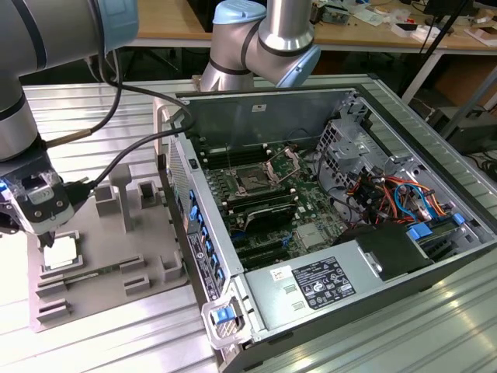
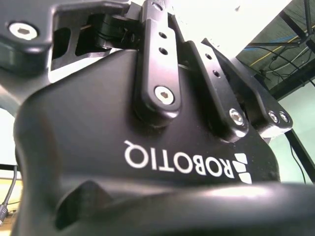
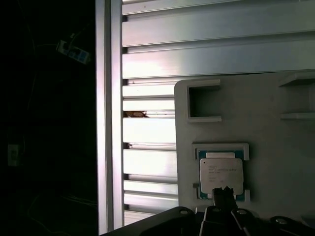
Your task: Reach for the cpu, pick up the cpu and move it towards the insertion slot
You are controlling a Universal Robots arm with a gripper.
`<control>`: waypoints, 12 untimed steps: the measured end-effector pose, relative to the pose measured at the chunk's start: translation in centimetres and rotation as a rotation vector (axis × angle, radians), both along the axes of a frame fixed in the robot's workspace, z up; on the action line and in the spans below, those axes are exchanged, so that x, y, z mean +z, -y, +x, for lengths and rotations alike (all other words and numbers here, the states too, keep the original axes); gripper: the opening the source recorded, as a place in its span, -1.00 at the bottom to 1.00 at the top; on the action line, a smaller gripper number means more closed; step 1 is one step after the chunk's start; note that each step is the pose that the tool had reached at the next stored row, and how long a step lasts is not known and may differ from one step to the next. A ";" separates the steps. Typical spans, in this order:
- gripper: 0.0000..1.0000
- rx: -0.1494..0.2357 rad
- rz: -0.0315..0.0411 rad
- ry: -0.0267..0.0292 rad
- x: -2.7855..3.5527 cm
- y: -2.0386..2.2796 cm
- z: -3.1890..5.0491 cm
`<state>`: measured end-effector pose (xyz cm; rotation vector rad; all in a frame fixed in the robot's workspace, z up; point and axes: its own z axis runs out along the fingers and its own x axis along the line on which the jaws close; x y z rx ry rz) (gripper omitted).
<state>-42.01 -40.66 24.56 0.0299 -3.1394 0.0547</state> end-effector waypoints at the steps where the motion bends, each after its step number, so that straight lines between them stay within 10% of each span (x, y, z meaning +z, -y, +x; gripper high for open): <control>1: -0.79 0.000 0.0000 -0.0001 -0.04 0.00 0.00; 12: -0.79 0.000 0.0000 0.0000 -0.50 0.00 0.03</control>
